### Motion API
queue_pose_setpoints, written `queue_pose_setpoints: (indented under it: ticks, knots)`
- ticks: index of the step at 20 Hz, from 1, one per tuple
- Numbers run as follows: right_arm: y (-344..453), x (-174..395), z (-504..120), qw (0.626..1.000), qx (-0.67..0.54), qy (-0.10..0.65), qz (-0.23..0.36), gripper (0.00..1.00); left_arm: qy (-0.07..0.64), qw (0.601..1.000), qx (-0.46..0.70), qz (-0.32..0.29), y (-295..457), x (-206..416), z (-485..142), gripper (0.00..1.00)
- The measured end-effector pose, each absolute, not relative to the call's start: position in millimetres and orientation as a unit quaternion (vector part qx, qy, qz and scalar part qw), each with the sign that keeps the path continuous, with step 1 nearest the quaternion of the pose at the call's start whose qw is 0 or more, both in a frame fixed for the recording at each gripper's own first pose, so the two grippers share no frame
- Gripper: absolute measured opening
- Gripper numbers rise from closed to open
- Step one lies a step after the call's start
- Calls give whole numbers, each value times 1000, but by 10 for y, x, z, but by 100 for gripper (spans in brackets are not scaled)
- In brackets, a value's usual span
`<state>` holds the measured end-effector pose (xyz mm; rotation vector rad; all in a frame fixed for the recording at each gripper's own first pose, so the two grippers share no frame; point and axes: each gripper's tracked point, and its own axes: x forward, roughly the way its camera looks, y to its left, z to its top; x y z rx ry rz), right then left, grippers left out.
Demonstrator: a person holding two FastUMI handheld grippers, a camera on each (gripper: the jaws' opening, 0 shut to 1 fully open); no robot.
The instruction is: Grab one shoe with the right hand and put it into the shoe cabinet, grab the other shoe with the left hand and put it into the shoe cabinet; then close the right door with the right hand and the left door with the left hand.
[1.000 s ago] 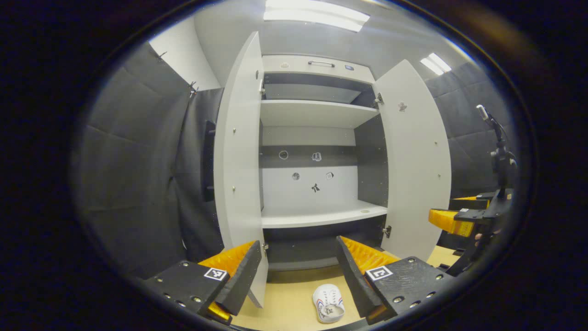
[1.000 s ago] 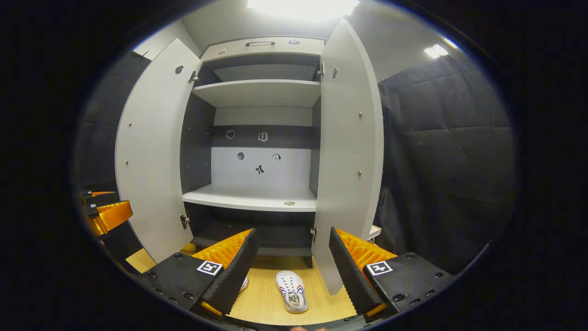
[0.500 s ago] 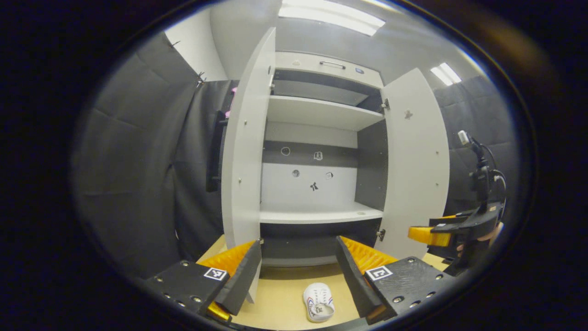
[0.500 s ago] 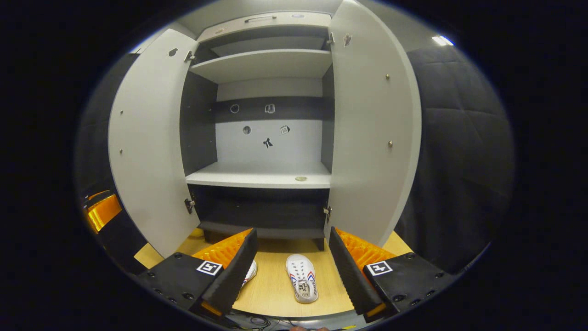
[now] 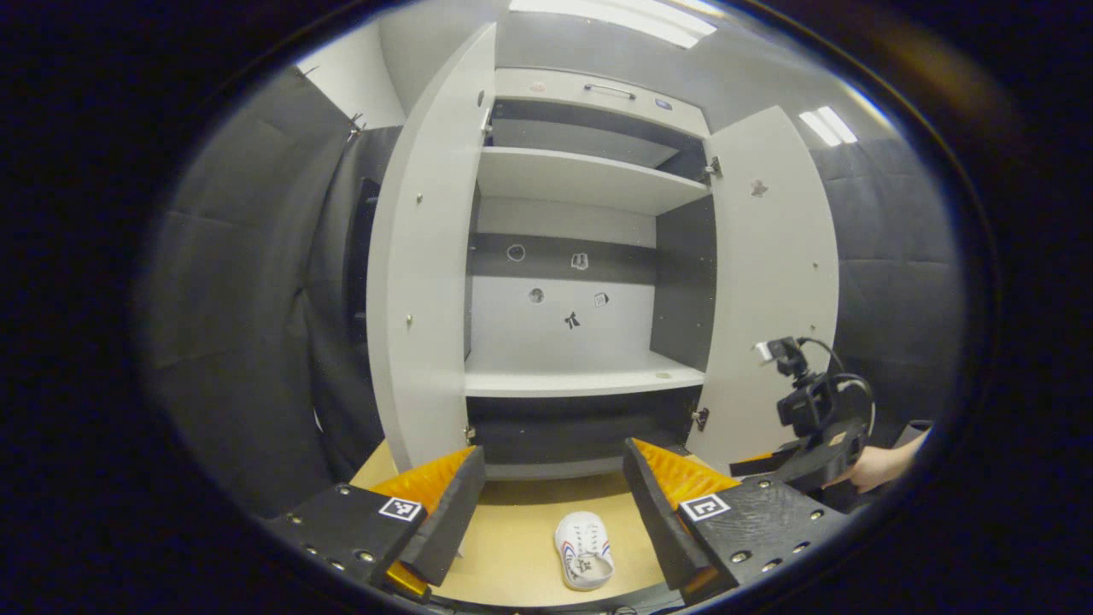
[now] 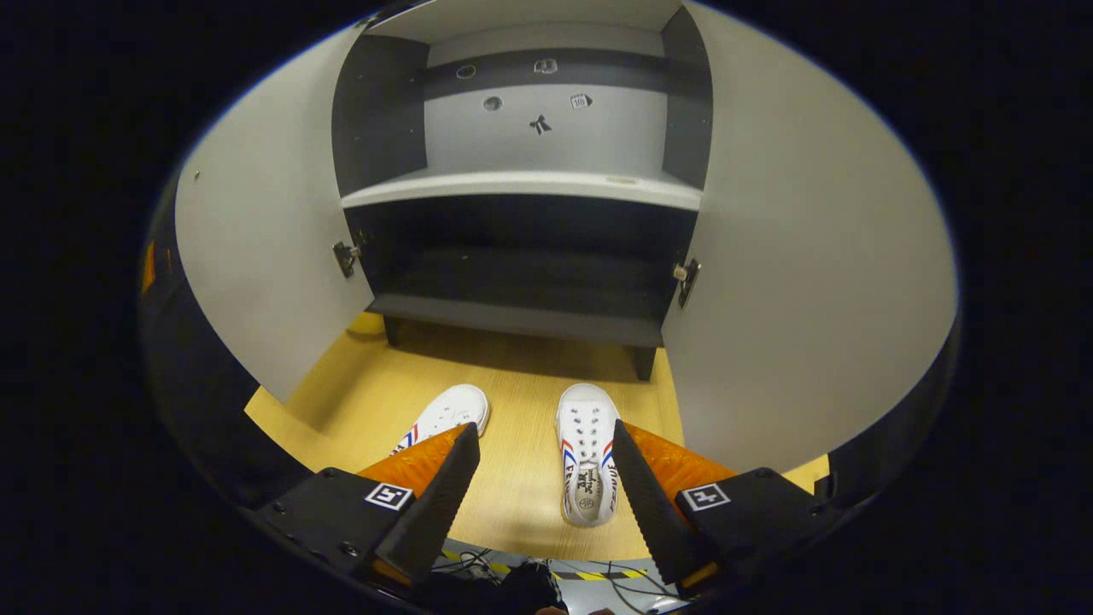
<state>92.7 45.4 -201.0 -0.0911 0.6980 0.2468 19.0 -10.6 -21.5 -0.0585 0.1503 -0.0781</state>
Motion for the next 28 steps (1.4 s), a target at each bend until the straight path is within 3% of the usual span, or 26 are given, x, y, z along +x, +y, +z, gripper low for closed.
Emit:
queue_pose_setpoints:
  ticks: [3, 4, 6, 7, 8, 9, 12, 16, 17, 19, 21, 22, 24, 28]
  knots:
    - [490, 1067, -2537, 913, -45, 384, 131, 98, 94, 995, -18, -24, -99, 269, -340, 97]
    - [513, 1125, -2661, 908, -38, 394, 134, 99, 102, 994, -17, -18, -96, 299, -379, 93]
    - [512, 1245, -2960, 901, -38, 411, 137, 99, 120, 992, -30, -4, -84, 351, -462, 97]
    - [471, 1283, -3097, 896, -47, 422, 133, 98, 125, 991, -39, 2, -88, 375, -494, 89]
    - [446, 1319, -3195, 892, -55, 429, 130, 98, 128, 991, -47, 8, -101, 395, -497, 97]
    - [451, 1346, -3305, 888, -59, 437, 129, 98, 130, 990, -50, 12, -111, 428, -511, 93]
    - [462, 1413, -3506, 880, -74, 451, 131, 96, 136, 990, -43, 22, -119, 503, -555, 97]
    - [435, 1480, -3635, 878, -122, 448, 119, 95, 137, 990, -11, 23, -135, 572, -565, 93]
    - [398, 1491, -3659, 877, -136, 447, 110, 87, 136, 990, -5, 23, -141, 589, -574, 97]
    - [356, 1506, -3668, 880, -151, 439, 100, 67, 134, 991, -2, 24, -157, 632, -574, 89]
    - [302, 1514, -3641, 880, -157, 438, 94, 40, 135, 991, -10, 21, -194, 641, -589, 93]
    - [318, 1551, -3698, 879, -155, 441, 94, 31, 135, 991, -12, 19, -208, 650, -587, 93]
    - [304, 1521, -3648, 876, -157, 446, 93, 34, 133, 991, -8, 16, -227, 643, -582, 97]
    - [314, 1532, -3670, 877, -157, 446, 90, 35, 138, 990, 2, 13, -260, 601, -606, 93]
